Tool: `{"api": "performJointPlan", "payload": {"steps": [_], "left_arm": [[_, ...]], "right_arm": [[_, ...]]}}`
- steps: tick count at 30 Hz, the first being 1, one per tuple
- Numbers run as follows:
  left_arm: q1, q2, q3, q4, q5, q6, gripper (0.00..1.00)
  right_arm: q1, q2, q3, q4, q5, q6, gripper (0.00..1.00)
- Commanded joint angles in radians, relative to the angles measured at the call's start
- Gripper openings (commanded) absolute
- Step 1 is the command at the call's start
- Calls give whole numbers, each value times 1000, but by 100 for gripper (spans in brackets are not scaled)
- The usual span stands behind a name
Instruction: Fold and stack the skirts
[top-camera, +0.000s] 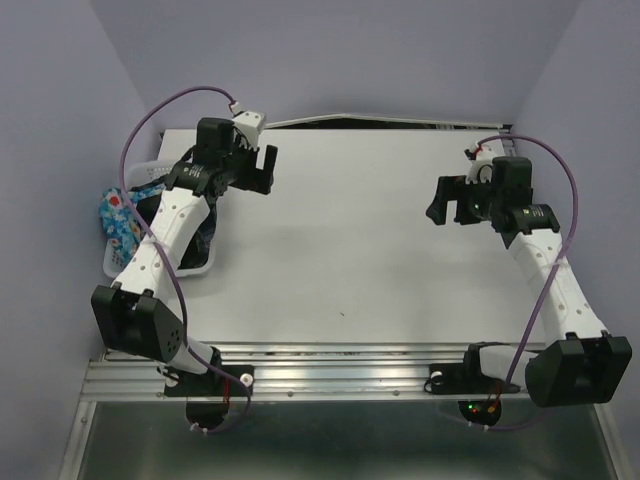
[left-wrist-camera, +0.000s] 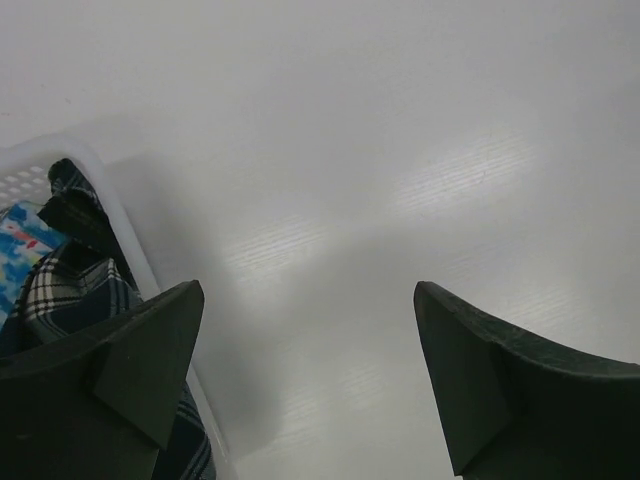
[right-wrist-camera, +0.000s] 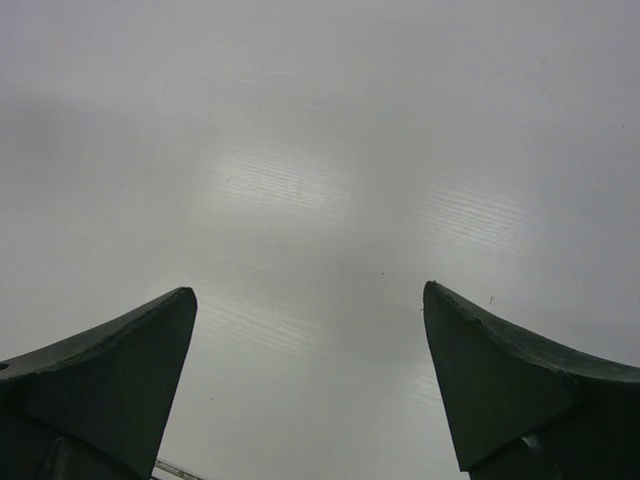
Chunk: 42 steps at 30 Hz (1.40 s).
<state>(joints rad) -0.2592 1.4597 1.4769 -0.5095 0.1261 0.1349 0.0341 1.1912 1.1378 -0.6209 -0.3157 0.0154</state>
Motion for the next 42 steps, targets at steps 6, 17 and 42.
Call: {"api": "performJointPlan", "payload": {"steps": [6, 17, 42], "left_arm": [[167, -96, 114, -30, 377, 40, 98], [530, -94, 284, -371, 412, 296, 98], [456, -7, -153, -176, 245, 476, 84]], "right_arm": [[1, -2, 48, 6, -52, -55, 100], [1, 31, 63, -10, -108, -74, 100], [1, 48, 46, -5, -135, -80, 100]]}}
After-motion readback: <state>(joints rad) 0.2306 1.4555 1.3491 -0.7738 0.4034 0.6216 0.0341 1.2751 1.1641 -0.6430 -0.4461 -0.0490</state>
